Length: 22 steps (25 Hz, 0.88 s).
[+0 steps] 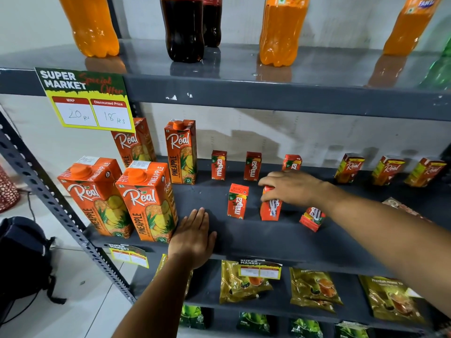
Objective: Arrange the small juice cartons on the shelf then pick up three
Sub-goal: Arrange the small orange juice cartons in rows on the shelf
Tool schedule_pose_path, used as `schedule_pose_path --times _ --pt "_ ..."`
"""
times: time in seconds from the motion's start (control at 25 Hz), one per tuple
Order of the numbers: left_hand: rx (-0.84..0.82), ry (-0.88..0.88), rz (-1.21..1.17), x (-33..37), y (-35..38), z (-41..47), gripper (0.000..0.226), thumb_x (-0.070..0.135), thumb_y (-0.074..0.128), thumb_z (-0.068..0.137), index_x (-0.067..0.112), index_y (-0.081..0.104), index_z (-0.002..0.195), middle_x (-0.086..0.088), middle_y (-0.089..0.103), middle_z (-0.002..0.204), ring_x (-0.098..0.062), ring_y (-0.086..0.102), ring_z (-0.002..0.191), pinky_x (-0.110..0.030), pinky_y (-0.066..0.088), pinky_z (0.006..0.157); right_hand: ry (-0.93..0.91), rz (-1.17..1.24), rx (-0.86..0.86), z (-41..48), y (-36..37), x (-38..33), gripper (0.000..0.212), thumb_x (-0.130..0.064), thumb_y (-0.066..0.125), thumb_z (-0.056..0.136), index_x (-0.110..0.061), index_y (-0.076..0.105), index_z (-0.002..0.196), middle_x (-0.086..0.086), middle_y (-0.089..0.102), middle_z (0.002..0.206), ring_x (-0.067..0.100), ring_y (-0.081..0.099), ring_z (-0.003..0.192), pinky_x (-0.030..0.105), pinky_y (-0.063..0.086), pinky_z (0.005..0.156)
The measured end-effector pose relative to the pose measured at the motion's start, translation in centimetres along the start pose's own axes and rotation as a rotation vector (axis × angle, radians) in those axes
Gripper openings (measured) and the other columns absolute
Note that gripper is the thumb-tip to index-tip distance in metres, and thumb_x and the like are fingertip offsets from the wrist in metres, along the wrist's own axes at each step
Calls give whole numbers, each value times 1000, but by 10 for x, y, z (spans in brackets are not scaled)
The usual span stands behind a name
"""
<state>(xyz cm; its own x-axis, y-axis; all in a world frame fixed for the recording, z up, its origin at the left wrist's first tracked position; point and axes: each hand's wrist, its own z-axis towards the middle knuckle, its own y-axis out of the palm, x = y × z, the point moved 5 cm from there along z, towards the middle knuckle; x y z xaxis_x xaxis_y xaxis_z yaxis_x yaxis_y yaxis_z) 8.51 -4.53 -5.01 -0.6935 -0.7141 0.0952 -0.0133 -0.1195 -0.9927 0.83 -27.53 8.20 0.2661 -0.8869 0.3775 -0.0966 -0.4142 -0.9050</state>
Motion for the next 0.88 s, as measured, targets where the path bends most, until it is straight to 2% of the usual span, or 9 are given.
schedule_pose_path --times 0.12,0.24,0.36,0.44,0.52,0.64,0.76,0.88 --pt "-2 2 0 0 0 0 81 57 0 87 10 10 152 -6 7 163 -21 4 149 -33 -1 116 -99 -104 84 3 -8 -7 42 -18 61 86 -29 50 125 -2 59 122 20 53 110 39 50 83" --pt "1 6 -10 0 0 1 86 59 -4 83 10 11 152 -7 8 162 -22 5 149 -33 0 117 -129 -170 79 7 -11 -4 35 -16 61 85 -27 54 117 -5 63 114 19 55 105 38 51 81" --pt "4 7 -14 0 0 0 80 57 1 87 10 12 152 -7 10 162 -22 6 149 -34 1 117 -117 -138 70 8 -15 -3 40 -17 62 85 -27 54 123 -5 64 120 20 55 109 39 50 84" --pt "12 10 -12 0 -1 0 85 58 -2 84 9 13 152 -8 11 162 -23 7 149 -34 2 117 -24 -4 29 6 -17 1 50 -27 66 82 -26 51 130 -3 63 125 21 56 111 40 49 87" --pt "15 12 -18 0 -1 0 87 58 -3 82 9 14 151 -8 12 162 -23 8 149 -35 3 117 131 63 -53 6 -16 4 60 -45 67 79 -23 49 131 3 65 119 24 60 104 39 50 83" --pt "10 12 -16 1 -1 0 87 58 -3 82 9 14 151 -8 12 162 -23 8 149 -34 2 117 393 156 -131 8 -16 4 55 -62 55 80 -16 55 110 7 67 100 24 56 79 34 46 68" --pt "9 6 -5 1 -1 -1 87 58 -4 82 9 13 152 -7 11 162 -22 7 149 -34 2 117 629 223 -173 10 -16 1 58 -68 40 85 -16 61 102 5 63 92 24 54 79 32 41 65" --pt "-3 -4 2 0 -1 0 78 55 1 89 10 10 152 -6 8 163 -21 4 149 -33 1 117 749 270 -187 11 -12 -6 69 -75 33 83 -16 64 102 4 59 83 24 58 83 33 43 66"
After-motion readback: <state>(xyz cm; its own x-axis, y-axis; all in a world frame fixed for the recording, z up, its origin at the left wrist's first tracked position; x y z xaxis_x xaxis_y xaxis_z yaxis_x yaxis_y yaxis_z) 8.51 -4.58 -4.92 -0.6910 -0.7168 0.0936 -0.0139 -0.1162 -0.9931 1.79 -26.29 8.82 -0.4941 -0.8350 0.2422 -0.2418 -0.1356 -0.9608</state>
